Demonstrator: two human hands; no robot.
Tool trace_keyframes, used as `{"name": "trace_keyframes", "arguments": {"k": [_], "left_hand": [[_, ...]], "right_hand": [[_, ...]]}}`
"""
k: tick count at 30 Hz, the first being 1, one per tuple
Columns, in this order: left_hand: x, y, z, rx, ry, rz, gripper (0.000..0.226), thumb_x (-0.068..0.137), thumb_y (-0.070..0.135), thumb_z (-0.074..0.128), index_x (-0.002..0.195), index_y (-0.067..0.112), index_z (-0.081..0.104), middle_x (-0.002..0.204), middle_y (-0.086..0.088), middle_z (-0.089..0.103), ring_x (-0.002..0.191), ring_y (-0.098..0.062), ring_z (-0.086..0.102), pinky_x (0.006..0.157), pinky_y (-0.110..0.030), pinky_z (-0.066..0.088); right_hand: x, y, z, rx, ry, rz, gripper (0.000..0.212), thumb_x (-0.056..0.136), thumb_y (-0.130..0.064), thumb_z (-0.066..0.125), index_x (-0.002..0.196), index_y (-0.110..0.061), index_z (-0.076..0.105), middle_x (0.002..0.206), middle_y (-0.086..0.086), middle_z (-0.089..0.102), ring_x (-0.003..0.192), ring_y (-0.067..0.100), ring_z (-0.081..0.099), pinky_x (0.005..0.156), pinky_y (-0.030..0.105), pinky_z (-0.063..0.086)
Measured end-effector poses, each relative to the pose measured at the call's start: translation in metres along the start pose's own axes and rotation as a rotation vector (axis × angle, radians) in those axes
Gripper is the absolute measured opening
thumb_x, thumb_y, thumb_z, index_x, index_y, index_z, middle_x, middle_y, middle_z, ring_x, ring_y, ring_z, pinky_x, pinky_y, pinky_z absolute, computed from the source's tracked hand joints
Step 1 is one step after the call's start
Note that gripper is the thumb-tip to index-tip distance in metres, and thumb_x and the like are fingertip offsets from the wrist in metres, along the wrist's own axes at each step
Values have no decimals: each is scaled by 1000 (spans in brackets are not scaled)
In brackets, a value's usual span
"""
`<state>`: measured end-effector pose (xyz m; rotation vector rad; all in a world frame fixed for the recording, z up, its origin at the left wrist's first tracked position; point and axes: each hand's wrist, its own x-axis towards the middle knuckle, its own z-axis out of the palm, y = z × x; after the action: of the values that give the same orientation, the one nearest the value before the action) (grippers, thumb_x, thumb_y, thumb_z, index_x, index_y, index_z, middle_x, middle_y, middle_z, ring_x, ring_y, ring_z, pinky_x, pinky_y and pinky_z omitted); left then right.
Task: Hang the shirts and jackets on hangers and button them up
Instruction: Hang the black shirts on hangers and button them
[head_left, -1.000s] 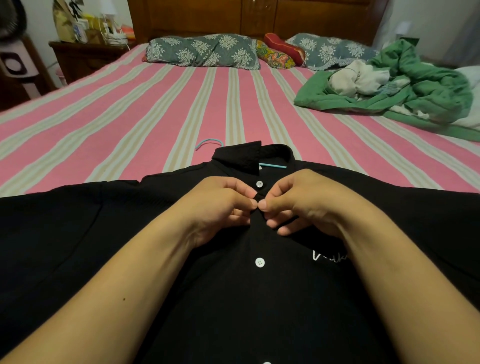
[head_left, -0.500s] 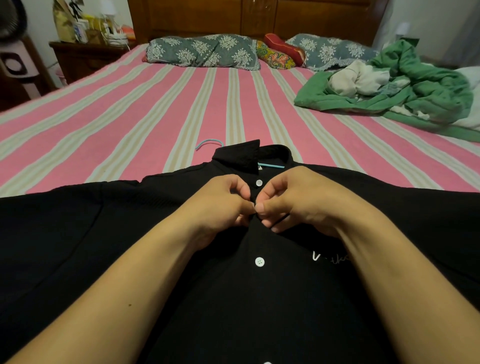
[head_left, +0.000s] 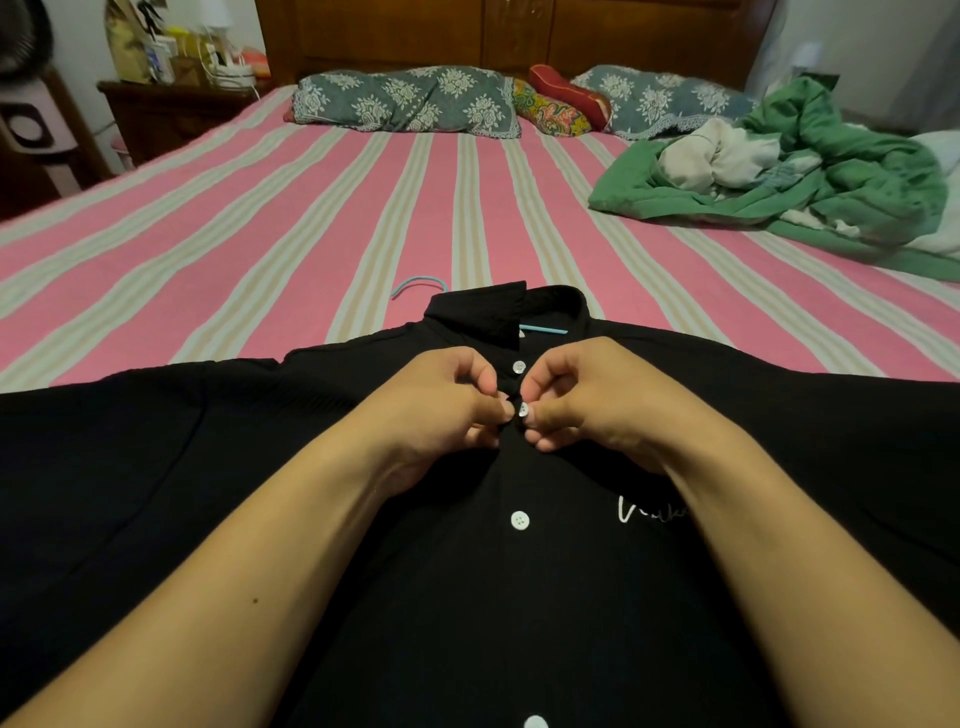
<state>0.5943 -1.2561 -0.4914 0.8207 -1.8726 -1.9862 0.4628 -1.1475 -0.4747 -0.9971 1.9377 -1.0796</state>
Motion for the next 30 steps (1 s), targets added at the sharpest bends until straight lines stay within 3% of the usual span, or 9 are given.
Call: {"name": "trace_keyframes", "arguments": {"k": [9, 13, 16, 19, 22, 25, 27, 30], "left_hand": [[0, -1, 3, 40, 44, 38, 34, 84, -19, 60, 80, 12, 45, 76, -11, 65, 49, -10, 56, 47, -19, 46], [-1, 0, 1, 142, 50, 59, 32, 82, -14, 66, 79, 12, 47, 77, -16, 65, 57, -20, 57, 55, -27, 50], [0, 0, 3, 432, 168, 97, 27, 78, 0, 72, 76, 14, 50, 66, -10, 66, 54, -22, 60, 60, -34, 52], [-1, -2, 8, 788, 203, 206, 23, 78, 14, 75, 79, 20, 53, 73, 5, 66, 71, -18, 64, 61, -29, 47], [-2, -6, 13, 926, 106, 208, 31, 76, 34, 84, 81, 25, 54, 80, 9, 64, 79, -12, 62, 68, -30, 49], [-1, -6, 12, 1040, 93, 213, 29, 79, 45, 80, 84, 28, 58, 85, 10, 65, 84, -11, 62, 75, -34, 52], [-1, -2, 6, 1013, 30, 232, 19, 87, 45, 74, 85, 28, 65, 83, 11, 68, 80, -3, 62, 72, -26, 49], [-2, -7, 0, 786, 2, 167, 13, 99, 29, 63, 91, 26, 73, 78, 8, 73, 60, 2, 61, 61, -17, 46]], "right_hand": [[-5, -2, -7, 81, -83, 32, 10, 83, 10, 73, 91, 11, 67, 86, 27, 72, 73, 22, 74, 69, 27, 62], [-1, 1, -8, 44, -41, 23, 5, 84, 6, 73, 84, 10, 70, 77, 22, 72, 70, 23, 73, 69, 26, 62], [1, 3, -9, -12, -90, 28, 6, 89, 3, 69, 84, 5, 71, 75, 18, 70, 69, 20, 70, 68, 24, 61], [0, 3, -5, -172, -93, 35, 9, 90, -2, 70, 83, -2, 74, 69, 9, 69, 65, 13, 65, 59, 20, 56], [-2, -6, -17, -337, 51, 114, 12, 90, -19, 73, 81, -12, 78, 69, 4, 70, 64, 12, 64, 51, 21, 49], [3, -5, -28, -24, 280, 176, 30, 95, -31, 68, 85, -3, 69, 83, 11, 73, 65, 21, 69, 51, 28, 55], [8, 1, -21, 113, 345, 178, 30, 92, -32, 71, 84, -6, 58, 79, 12, 68, 62, 24, 69, 51, 31, 56], [13, 14, -18, 37, 389, 152, 27, 87, -21, 77, 98, -18, 53, 77, 8, 65, 51, 16, 61, 41, 24, 44]]}}
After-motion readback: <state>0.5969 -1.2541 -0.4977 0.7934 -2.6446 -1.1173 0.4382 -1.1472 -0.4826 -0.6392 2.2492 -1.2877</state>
